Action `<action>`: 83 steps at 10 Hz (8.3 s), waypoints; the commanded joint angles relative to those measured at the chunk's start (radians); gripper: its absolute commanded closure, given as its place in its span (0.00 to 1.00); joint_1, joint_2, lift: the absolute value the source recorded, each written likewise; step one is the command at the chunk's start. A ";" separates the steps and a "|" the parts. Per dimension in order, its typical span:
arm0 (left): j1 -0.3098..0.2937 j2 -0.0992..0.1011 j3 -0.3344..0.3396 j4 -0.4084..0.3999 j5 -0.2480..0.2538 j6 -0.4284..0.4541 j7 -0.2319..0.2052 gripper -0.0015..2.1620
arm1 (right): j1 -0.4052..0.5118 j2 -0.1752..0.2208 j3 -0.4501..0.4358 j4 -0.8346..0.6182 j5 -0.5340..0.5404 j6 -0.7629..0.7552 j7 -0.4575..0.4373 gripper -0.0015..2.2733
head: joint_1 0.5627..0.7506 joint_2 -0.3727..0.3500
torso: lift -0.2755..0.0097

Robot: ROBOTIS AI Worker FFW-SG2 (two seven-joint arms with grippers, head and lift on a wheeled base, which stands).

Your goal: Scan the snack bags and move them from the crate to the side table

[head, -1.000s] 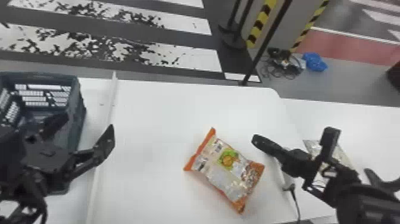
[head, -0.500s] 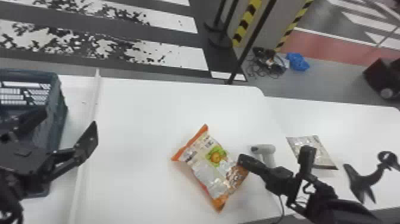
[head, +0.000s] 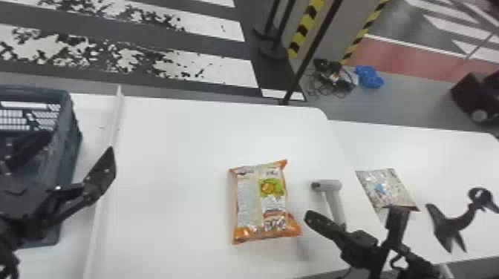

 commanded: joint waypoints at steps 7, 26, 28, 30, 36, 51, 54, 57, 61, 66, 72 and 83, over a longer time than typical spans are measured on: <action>0.015 0.005 0.000 -0.042 -0.004 0.009 0.008 0.03 | -0.029 0.121 0.026 -0.233 -0.104 0.049 -0.028 0.98 | 0.70 0.10 | 0.66; 0.037 0.006 0.031 -0.022 0.001 0.012 0.014 0.03 | -0.269 0.069 0.188 0.253 0.008 -0.104 0.110 0.98 | 0.70 0.25 | 0.66; 0.043 0.005 0.028 -0.025 -0.001 0.006 0.014 0.03 | -0.267 0.050 0.198 0.247 0.013 -0.089 0.124 0.98 | 0.70 0.23 | 0.66; 0.049 0.005 0.029 -0.033 -0.001 -0.003 0.017 0.03 | -0.222 0.049 0.170 0.158 -0.018 -0.067 0.130 0.98 | 0.70 0.23 | 0.66; 0.044 0.000 0.023 -0.023 0.003 -0.046 0.112 0.03 | -0.084 0.099 -0.088 -0.116 -0.136 0.062 -0.013 0.00 | 0.70 0.20 | 0.66; 0.002 0.015 0.055 0.095 0.075 -0.160 0.092 0.03 | -0.226 -0.103 0.063 0.378 0.105 -0.217 -0.010 0.99 | 0.70 0.03 | 0.66; -0.018 0.022 0.055 0.113 0.098 -0.160 0.087 0.03 | -0.187 -0.063 0.027 0.295 0.100 -0.187 -0.054 0.99 | 0.70 0.03 | 0.66; -0.020 0.038 0.071 0.104 0.127 -0.163 0.080 0.03 | -0.081 0.035 -0.069 0.019 0.042 0.013 -0.119 0.99 | 0.70 0.03 | 0.66; -0.020 0.045 0.071 0.104 0.150 -0.200 0.067 0.03 | 0.029 0.193 -0.115 -0.369 -0.044 0.252 -0.192 0.99 | 0.70 0.08 | 0.66; 0.008 0.048 0.088 0.098 0.170 -0.255 0.040 0.03 | -0.005 0.248 0.032 -0.389 0.031 0.276 -0.260 0.99 | 0.70 0.24 | 0.66; 0.026 0.040 0.112 0.118 0.184 -0.295 0.018 0.03 | -0.052 0.216 0.066 -0.276 0.091 0.255 -0.257 0.99 | 0.70 0.28 | 0.66; 0.026 0.035 0.112 0.113 0.184 -0.313 0.014 0.03 | -0.183 0.069 -0.097 -0.102 0.042 0.295 -0.257 0.99 | 0.70 0.12 | 0.66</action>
